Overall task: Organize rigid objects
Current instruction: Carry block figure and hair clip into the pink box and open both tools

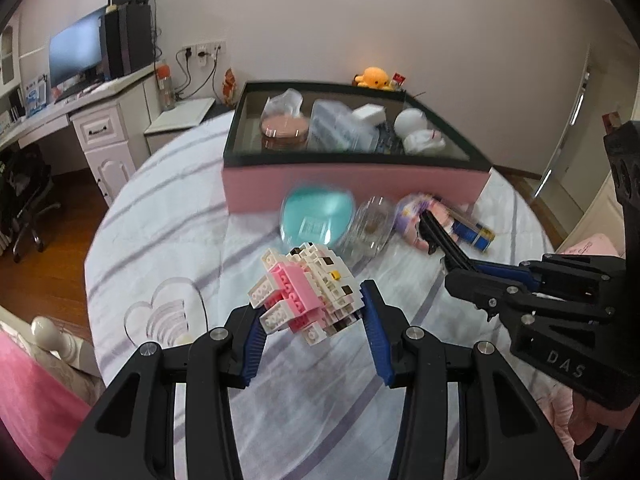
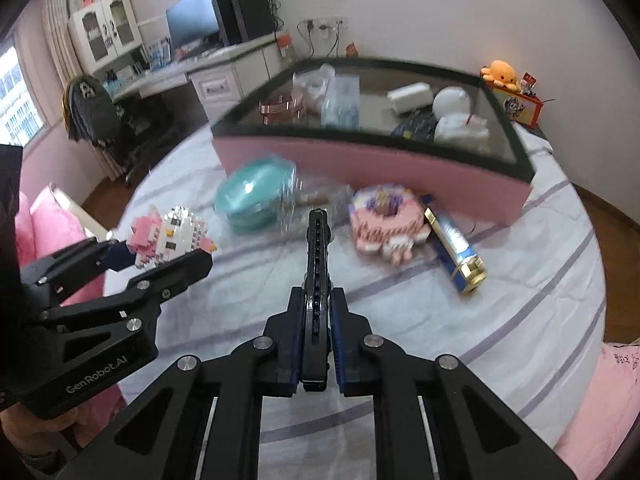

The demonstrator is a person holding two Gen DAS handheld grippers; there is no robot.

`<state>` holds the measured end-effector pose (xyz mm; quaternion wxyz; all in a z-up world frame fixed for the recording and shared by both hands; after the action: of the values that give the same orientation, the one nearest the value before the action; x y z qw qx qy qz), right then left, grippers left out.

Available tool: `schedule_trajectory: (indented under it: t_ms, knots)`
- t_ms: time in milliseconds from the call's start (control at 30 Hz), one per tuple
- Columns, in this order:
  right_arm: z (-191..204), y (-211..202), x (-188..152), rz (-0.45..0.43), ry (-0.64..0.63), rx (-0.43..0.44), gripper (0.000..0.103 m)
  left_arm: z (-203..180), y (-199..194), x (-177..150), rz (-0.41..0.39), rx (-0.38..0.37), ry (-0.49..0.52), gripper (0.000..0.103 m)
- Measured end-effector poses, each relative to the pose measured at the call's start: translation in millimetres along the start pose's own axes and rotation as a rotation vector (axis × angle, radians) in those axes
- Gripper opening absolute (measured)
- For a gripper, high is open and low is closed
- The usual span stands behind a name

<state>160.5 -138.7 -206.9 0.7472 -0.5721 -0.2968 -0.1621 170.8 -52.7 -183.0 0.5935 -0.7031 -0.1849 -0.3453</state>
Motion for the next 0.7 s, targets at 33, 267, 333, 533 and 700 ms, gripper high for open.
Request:
schedule_trajectory:
  t_ms: [33,267,333,533,700]
  knots:
    - [-1,-5,8,-0.014,0.005,0.005,0.013,-1,-3,8,-0.011,0.002,0.007,0.045]
    - [-24,-26,72,-0.102,0.005,-0.029,0.013,-9,-9,68,-0.084,0.016,0.030,0.045]
    - [-34,-26,96,-0.120,0.005,-0.043,0.013,-9,-6,92,-0.113,0.026,0.038,0.045]
    - [-59,3,152,-0.118,0.017,-0.070,0.013,-9,29,151,-0.122,0.010,0.029,0.045]
    - [-75,43,170,-0.080,0.032,-0.085,0.013,-10,69,174,-0.094,0.009,0.031,0.045]
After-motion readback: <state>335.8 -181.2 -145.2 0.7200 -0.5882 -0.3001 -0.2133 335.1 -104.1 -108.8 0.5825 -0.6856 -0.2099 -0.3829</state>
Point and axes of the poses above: each gripper's, at about its wrist camera, not at the fingertips, and y roughly the way its jaws point, z to its left, x to its top, the point moved 10 cm from there along y, roughly the way its jaws point, and after that the axes turned 3 degrees about x, right-handed, at the moved point
